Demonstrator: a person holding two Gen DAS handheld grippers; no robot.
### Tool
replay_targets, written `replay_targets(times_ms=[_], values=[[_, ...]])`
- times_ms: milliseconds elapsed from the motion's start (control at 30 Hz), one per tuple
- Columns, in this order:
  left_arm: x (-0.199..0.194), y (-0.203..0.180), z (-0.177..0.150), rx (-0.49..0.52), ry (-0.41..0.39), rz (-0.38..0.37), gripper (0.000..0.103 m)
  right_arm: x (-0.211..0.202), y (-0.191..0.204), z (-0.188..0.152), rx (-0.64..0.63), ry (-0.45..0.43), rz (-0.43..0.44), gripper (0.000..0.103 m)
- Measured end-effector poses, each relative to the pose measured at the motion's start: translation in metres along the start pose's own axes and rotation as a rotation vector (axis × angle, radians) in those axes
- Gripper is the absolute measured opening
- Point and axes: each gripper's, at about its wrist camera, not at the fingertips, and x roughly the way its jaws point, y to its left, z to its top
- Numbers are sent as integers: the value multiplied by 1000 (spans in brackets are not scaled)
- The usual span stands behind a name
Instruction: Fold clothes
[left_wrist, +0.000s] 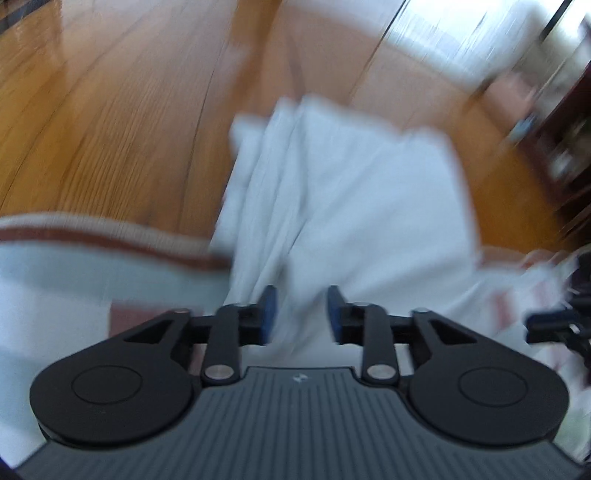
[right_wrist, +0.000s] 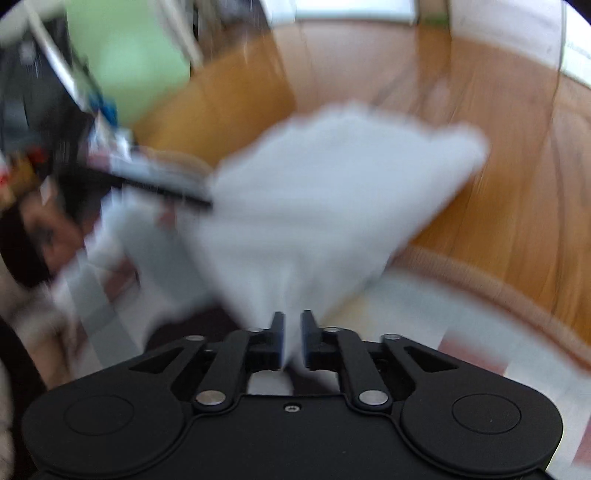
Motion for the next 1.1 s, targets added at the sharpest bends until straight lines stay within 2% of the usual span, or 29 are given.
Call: replay_targets(times_ms=[33, 100, 200, 267, 333, 367, 500, 567, 600, 633, 667, 767, 833, 900, 967, 1033, 1100], values=[[-7, 1, 6, -4, -53, -36, 48, -8, -10, 13, 6, -39, -3, 38], [-5, 1, 25, 0, -102, -80, 51, -25, -29, 38, 19, -117, -8, 43], [23, -3, 55, 48, -68, -66, 51, -6, -72, 73, 116, -120, -38, 49], [52, -8, 76, 93, -33, -57, 54, 13, -93, 78, 191, -108, -43, 49], [82, -12, 95, 132, 3, -44, 64, 32, -114, 83, 264, -97, -48, 49], [96, -14, 103, 151, 19, -39, 66, 40, -120, 83, 280, -108, -45, 49], [144, -19, 127, 188, 86, -51, 69, 67, -139, 82, 363, -138, -21, 52], [156, -21, 128, 183, 92, -81, 65, 78, -146, 81, 410, -155, -6, 59], [160, -26, 126, 214, 99, -81, 36, 83, -149, 79, 433, -166, 0, 63], [161, -36, 123, 275, 105, -56, 11, 89, -152, 81, 455, -165, 1, 63], [160, -45, 120, 336, 101, -31, 11, 96, -154, 84, 465, -156, -1, 63], [125, -73, 109, 501, -73, 20, 11, 99, -145, 92, 370, -205, 12, 16], [102, -82, 111, 530, -161, 76, 11, 95, -137, 95, 307, -259, 10, 16], [93, -77, 119, 489, -188, 88, 11, 93, -133, 98, 290, -303, 18, 16], [107, -64, 122, 445, -157, 144, 12, 99, -127, 105, 274, -310, -24, 17], [134, -48, 119, 415, -89, 210, 12, 103, -123, 115, 269, -287, -92, 19], [156, -32, 113, 368, -17, 224, 12, 94, -120, 114, 286, -280, -113, 20]])
